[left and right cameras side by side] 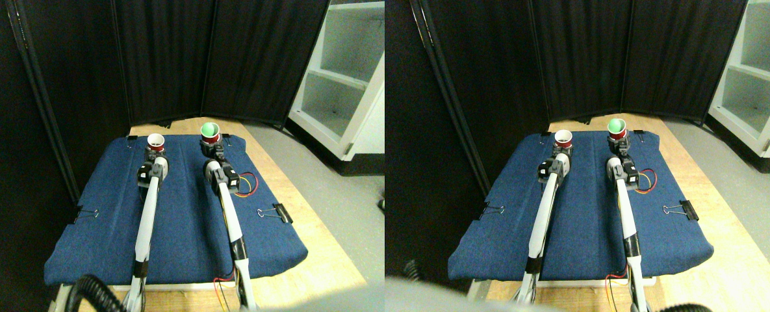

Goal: Pour (bimanual)

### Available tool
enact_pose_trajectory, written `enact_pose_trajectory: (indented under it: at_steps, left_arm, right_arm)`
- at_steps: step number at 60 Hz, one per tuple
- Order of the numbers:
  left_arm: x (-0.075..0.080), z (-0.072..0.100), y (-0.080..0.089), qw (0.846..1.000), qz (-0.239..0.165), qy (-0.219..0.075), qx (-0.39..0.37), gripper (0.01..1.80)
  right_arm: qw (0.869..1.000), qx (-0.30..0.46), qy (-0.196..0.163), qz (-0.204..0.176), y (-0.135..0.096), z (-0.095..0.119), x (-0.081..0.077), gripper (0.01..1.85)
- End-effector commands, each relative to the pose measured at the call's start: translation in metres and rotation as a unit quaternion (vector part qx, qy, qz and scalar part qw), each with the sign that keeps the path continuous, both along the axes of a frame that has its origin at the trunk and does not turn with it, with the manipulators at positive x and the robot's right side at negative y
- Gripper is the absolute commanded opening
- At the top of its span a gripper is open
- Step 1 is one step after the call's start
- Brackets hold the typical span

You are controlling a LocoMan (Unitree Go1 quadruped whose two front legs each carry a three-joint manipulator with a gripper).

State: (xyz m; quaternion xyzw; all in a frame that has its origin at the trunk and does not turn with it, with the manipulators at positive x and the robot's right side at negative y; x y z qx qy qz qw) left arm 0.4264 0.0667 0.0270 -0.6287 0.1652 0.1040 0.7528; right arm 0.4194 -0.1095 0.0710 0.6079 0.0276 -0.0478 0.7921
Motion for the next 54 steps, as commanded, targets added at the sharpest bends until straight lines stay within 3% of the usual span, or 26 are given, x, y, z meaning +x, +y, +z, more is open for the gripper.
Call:
enact_pose_trajectory:
  at_steps: [1,38,54]
  left_arm:
    - [0.002,0.014,-0.007,1.0,-0.008,-0.025,-0.013,0.33]
    - [0.004,0.033,-0.041,0.999,-0.027,-0.02,-0.039,0.33]
    - [0.005,0.033,-0.052,0.998,-0.032,-0.013,-0.049,0.33]
  right_arm:
    - [0.999,0.009,-0.031,0.005,0.005,0.017,0.001,0.33]
    - [0.998,-0.03,-0.039,0.026,0.011,0.032,0.011,0.33]
    - [0.998,-0.051,-0.035,0.03,0.016,0.047,0.012,0.33]
